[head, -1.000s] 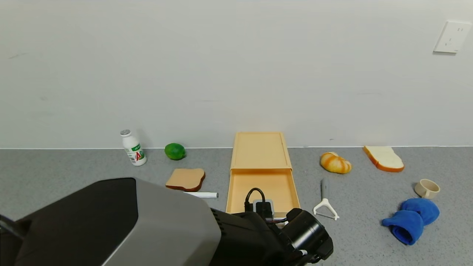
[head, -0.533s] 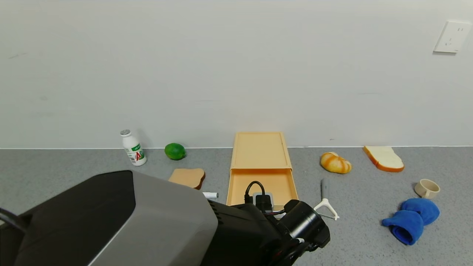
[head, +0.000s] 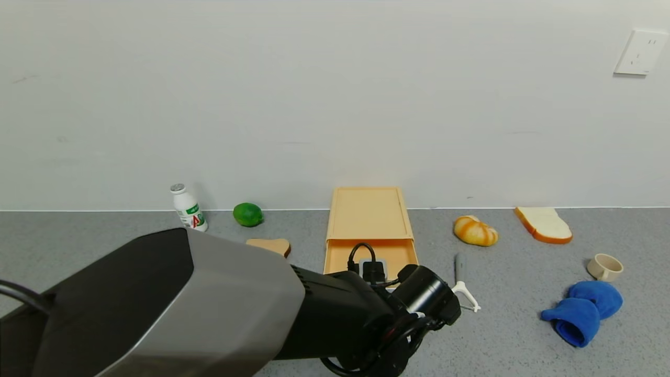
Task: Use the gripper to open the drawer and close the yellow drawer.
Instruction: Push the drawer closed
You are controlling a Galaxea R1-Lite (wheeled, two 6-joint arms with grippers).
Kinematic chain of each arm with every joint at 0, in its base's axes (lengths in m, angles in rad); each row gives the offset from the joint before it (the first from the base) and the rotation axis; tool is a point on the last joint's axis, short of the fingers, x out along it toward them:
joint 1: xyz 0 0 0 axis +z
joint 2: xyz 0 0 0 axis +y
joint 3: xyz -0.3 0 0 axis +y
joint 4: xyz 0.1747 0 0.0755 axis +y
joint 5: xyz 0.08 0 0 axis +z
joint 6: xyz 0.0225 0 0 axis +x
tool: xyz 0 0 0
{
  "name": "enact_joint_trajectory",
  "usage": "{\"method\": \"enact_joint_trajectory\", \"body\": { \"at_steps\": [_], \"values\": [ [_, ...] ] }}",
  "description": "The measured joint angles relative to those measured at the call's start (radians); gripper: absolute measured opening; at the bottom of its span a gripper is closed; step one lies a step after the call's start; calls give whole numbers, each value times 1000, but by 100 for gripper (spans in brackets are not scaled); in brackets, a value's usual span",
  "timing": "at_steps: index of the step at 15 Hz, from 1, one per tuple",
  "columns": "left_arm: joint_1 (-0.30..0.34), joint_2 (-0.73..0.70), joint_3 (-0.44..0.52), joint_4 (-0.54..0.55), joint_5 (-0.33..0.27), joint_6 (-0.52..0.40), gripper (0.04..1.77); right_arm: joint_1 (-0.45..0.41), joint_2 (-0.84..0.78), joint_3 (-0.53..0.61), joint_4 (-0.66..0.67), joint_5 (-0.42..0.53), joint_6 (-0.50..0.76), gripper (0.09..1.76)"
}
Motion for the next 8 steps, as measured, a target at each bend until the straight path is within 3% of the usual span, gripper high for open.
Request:
{"method": "enact_joint_trajectory", "body": {
  "at_steps": [8],
  "values": [
    [29,18,-48,1,-3,47,172,0,0,0,0,0,0,171]
  ]
}}
